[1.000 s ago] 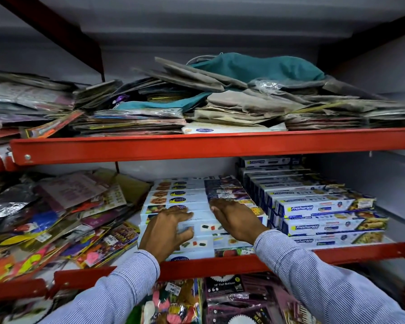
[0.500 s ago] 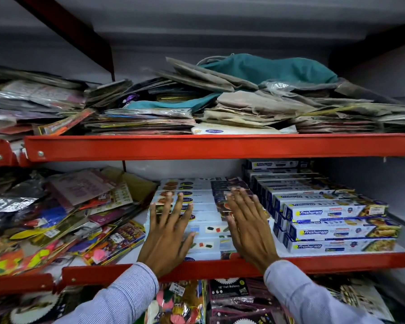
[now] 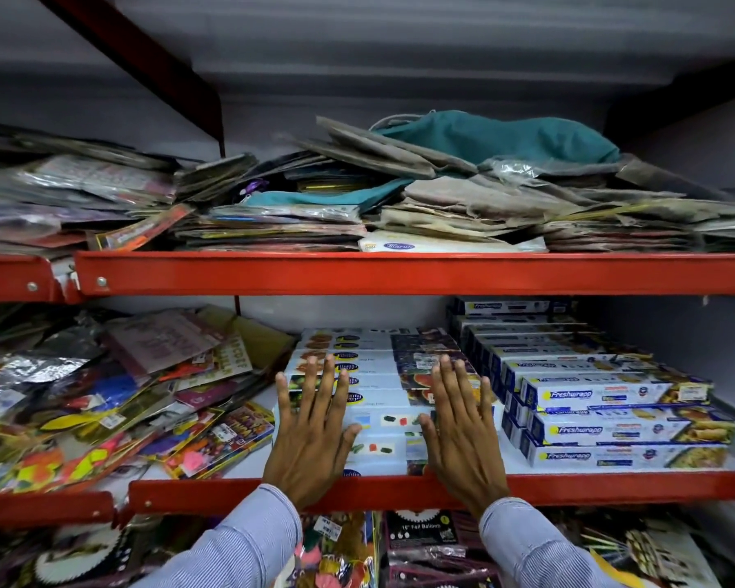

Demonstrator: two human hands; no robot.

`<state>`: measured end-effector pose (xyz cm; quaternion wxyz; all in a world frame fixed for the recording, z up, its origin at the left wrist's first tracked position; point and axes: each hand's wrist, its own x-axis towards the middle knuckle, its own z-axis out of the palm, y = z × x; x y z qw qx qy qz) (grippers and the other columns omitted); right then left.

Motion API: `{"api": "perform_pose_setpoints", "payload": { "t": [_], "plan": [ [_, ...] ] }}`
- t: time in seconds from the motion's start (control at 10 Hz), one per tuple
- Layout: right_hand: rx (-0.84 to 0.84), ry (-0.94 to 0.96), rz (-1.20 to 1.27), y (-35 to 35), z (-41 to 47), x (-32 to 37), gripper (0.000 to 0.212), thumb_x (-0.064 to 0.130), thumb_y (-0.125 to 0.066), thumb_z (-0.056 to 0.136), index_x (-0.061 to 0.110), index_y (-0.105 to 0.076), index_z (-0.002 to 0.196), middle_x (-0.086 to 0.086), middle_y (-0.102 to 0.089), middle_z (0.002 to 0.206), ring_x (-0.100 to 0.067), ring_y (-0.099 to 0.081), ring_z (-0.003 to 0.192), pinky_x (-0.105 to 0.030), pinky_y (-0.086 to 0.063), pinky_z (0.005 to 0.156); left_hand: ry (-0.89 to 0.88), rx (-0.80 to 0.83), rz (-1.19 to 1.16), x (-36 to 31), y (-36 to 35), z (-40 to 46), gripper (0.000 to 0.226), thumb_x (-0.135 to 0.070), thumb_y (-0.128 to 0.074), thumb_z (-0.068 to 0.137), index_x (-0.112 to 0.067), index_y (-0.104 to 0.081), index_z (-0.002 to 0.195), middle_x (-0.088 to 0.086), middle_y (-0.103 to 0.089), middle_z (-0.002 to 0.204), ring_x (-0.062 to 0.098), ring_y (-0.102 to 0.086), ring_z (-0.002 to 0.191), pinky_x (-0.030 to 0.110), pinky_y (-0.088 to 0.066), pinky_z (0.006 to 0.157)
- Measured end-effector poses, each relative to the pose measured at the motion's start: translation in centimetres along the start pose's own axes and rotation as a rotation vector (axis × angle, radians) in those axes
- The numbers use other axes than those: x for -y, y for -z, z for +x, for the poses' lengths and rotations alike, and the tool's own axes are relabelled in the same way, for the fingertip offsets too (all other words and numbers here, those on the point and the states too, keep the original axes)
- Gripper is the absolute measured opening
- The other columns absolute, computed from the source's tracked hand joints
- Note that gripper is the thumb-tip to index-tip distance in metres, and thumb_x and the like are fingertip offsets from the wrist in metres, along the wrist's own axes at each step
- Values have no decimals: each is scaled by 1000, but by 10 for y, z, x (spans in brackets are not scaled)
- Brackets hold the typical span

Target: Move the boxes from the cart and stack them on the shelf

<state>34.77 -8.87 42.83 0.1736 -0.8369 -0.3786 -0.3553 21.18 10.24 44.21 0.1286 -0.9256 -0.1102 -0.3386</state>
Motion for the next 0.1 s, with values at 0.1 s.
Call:
{"api": "perform_pose_setpoints", "payload": {
  "t": [0.1],
  "plan": [
    [-142,1,112,34,14,7,60,34,-38,98,15,-22,153,-7,-14,164,-25,-8,152,-58,-18,118,-27,-127,-95,-7,39,8,79,-51,-40,95,-6,-8,151,16,-2,161,32,2,148,67,-7,114]
  ]
}}
